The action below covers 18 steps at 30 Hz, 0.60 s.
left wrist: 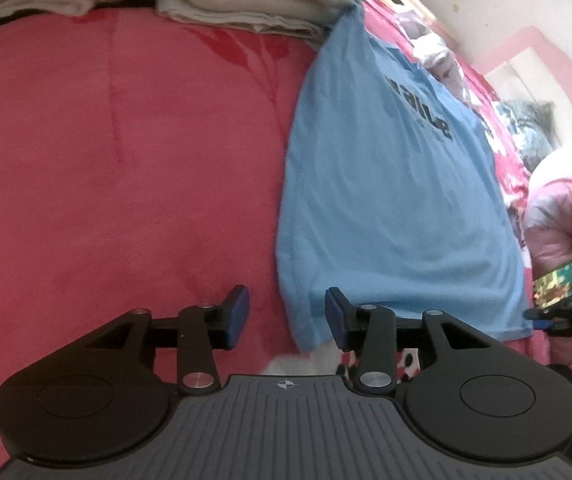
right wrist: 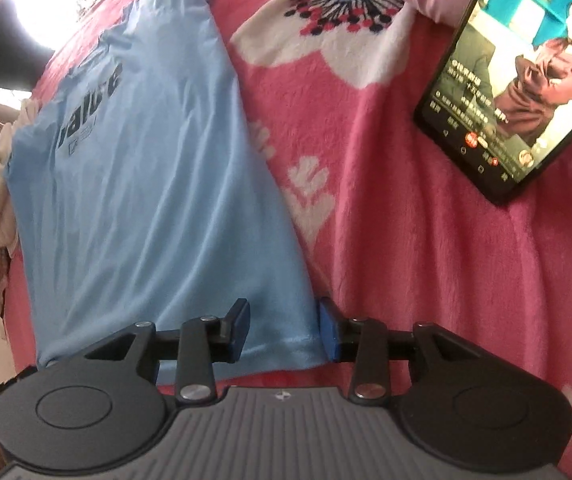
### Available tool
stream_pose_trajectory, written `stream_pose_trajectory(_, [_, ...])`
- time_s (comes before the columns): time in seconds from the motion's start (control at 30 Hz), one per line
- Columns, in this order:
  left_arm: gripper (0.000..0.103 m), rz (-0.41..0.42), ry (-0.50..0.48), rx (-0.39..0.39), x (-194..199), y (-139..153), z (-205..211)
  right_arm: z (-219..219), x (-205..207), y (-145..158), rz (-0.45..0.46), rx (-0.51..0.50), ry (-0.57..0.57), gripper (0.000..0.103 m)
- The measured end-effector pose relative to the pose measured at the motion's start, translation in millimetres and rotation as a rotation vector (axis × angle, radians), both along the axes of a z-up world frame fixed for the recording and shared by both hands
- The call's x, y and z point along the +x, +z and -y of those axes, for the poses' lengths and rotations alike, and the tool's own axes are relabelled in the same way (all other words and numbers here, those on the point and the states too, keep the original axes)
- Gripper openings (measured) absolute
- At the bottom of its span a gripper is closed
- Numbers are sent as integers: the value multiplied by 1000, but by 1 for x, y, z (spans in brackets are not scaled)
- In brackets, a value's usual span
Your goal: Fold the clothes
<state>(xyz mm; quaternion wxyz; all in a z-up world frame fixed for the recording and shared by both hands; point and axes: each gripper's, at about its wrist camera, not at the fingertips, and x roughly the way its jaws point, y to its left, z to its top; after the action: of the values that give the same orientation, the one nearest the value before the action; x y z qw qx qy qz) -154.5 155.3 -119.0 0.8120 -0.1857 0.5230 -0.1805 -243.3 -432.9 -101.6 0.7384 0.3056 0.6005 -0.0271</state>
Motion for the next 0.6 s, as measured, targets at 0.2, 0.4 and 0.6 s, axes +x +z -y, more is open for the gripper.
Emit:
stream_pose_trajectory(0.2, [37,37,-89,47,-6,-3,21,2,-2,-4,-12,36,-18,36])
stream_pose_trajectory(0.4, [12,45,-84,115,-10,-5,30,-4,2,-9,-15,56,6,23])
stream_pose_trajectory(0.6, [2,31,-13,64,-7,14,22,-9,3,31,99,1,44,6])
